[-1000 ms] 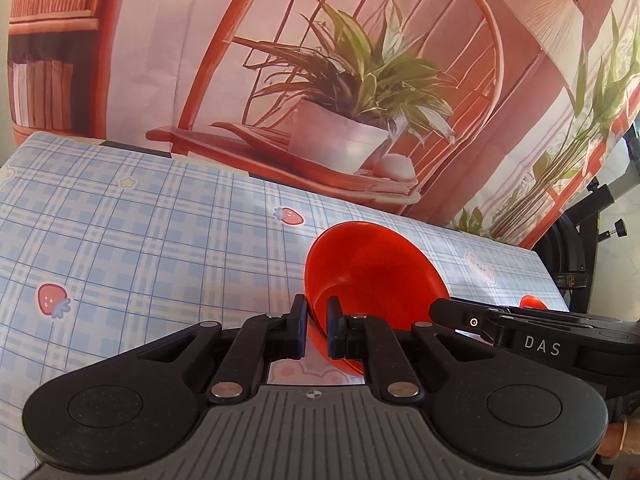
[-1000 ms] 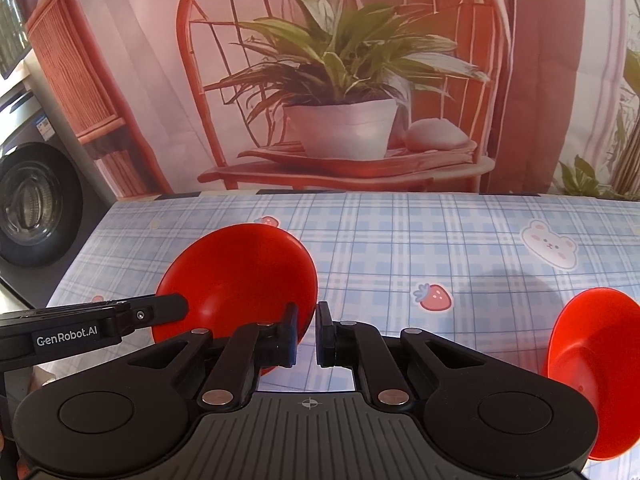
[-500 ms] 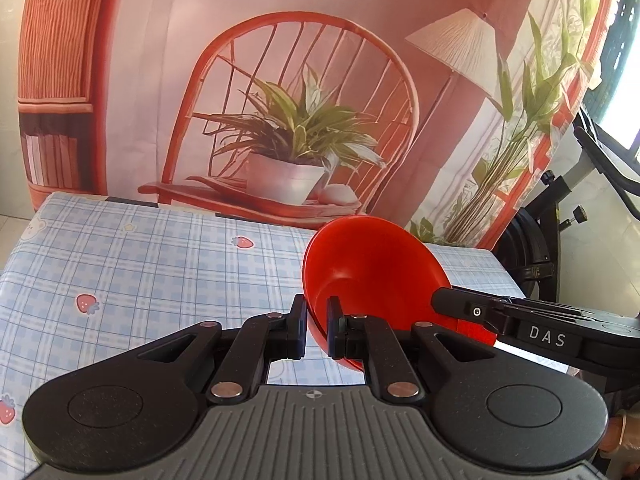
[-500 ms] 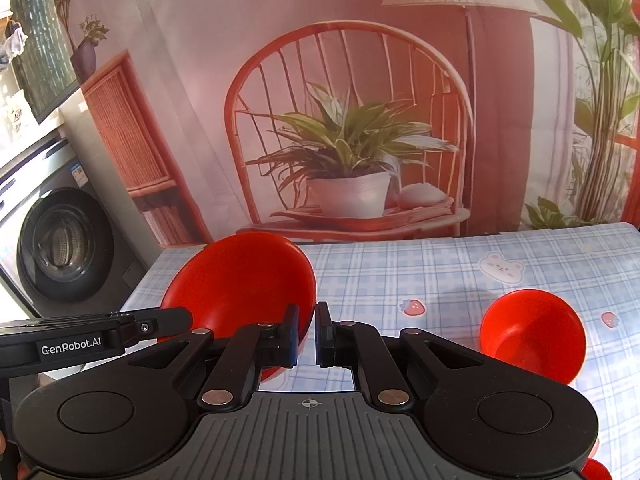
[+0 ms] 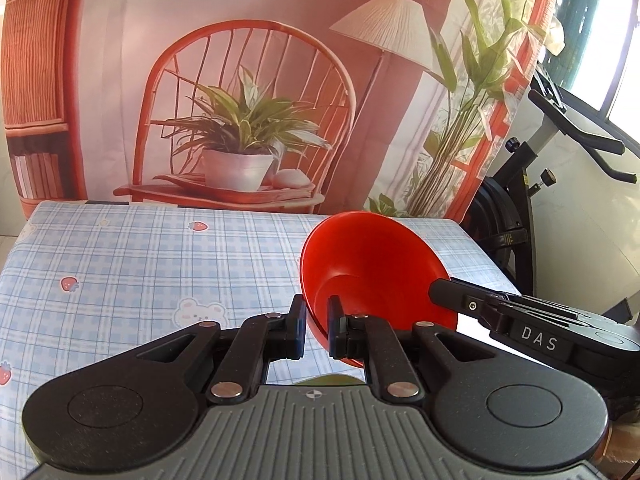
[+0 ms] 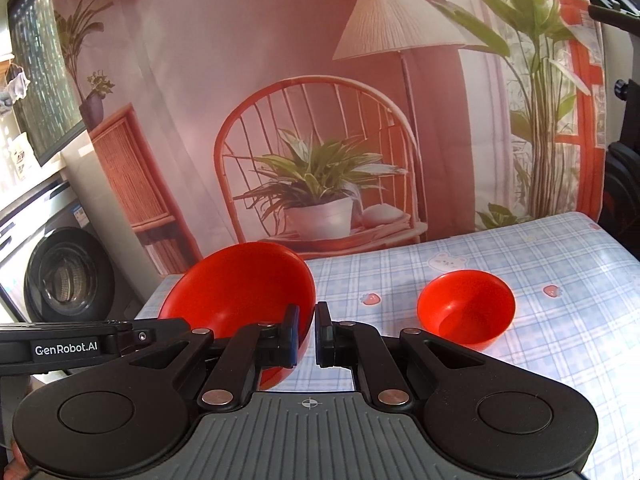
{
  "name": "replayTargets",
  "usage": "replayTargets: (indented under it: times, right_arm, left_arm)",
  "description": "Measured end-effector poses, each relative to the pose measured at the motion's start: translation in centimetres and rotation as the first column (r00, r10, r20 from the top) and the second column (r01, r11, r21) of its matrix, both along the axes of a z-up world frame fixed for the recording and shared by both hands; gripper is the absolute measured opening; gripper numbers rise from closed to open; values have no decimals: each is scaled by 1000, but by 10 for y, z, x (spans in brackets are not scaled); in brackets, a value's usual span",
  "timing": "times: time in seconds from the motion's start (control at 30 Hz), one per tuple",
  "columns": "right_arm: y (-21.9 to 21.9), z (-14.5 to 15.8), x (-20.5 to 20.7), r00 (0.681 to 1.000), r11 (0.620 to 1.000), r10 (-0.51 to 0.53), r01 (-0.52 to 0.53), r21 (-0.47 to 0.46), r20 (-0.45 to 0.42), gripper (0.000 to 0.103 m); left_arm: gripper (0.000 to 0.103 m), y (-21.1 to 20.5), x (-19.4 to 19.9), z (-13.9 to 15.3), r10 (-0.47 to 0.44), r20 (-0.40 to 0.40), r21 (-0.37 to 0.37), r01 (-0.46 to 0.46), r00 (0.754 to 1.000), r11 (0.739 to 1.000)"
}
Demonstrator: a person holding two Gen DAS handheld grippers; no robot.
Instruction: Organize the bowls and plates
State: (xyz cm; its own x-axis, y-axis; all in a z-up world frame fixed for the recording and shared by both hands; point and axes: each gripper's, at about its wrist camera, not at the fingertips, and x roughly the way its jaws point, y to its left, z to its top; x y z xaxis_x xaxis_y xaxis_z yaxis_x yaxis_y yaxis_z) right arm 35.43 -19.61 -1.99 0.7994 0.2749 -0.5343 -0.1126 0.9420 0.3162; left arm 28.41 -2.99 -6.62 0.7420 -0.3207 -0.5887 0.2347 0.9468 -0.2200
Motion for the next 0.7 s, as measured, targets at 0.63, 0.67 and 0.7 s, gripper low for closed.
replayTargets:
  times: [0.63,0.67,0.7]
  right_arm:
    - [-106,-58,-74,976,974,-215,216,65,-18,8]
    - [-113,-61,-75,974,971,-227,228,69,-22,8]
    - [-119,-64,-76,971,969,-239,240,63,-23,8]
  left_arm:
    - [12,-111,4,-58,-156,-109,46,161,982,986]
    - [12,-117,6,-61,-166,-116,49,173,979,984]
    - [12,-122,8,-63,-174,-120,54,181,978,982]
